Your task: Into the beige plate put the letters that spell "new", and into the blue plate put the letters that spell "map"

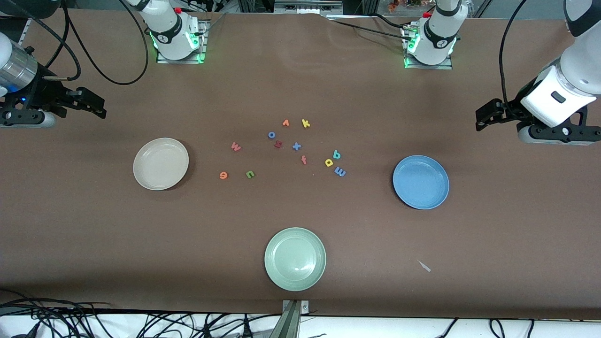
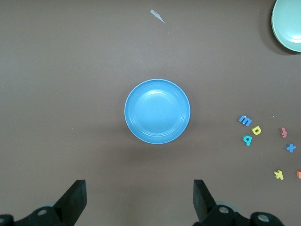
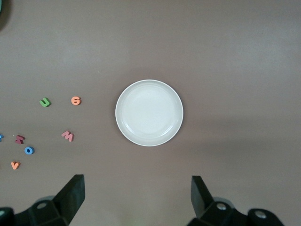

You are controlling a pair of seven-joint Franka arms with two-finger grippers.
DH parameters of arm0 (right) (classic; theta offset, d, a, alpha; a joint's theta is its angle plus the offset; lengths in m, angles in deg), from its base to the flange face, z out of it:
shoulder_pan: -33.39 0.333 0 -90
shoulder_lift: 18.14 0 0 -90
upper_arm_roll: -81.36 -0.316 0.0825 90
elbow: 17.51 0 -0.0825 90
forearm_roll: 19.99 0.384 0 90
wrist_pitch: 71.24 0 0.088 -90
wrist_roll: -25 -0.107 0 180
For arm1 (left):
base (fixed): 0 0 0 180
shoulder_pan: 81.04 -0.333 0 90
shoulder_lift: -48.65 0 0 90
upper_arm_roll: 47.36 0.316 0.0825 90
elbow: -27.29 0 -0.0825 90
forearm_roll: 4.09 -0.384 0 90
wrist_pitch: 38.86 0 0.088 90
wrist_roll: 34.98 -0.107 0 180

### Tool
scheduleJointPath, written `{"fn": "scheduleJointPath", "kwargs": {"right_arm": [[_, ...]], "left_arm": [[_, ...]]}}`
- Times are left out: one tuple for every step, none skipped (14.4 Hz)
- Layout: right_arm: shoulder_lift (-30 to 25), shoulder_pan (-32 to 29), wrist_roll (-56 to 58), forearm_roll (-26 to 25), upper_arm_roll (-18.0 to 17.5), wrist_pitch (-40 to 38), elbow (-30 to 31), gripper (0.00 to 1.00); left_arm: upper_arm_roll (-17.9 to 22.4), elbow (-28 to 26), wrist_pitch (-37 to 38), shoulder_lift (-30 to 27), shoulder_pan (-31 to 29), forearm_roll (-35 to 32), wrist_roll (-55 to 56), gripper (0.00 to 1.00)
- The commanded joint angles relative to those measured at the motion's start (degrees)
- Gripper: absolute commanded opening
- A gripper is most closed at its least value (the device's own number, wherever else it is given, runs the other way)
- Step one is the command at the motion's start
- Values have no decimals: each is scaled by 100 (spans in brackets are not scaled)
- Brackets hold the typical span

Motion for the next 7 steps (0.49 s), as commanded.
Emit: {"fn": "scheduleJointPath", "kwargs": {"right_arm": [[-86,-2,80,-73,0,-1,92,100],[-86,-2,80,-73,0,-1,92,100],[-95,-2,80,-73,0,-1,92,100],[-95,-2,80,-73,0,-1,92,100],[-95,-2,80,-73,-9,-1,92,100],[-95,-2,80,-73,-9,-1,92,100],[-95,-2,80,-73,-9,-1,92,100]], "left_arm": [[2,216,129,91,-13,42,-112,100],[2,216,164,82,-13,42,-112,100],[2,225,165,91,-13,34,-112,100],[2,225,156,91,-13,34,-103,100],[2,225,130,108,5,16,-103,100],[-7,234,121,108,5,-53,-103,100],[2,234,121,108,13,-98,-112,100]]}}
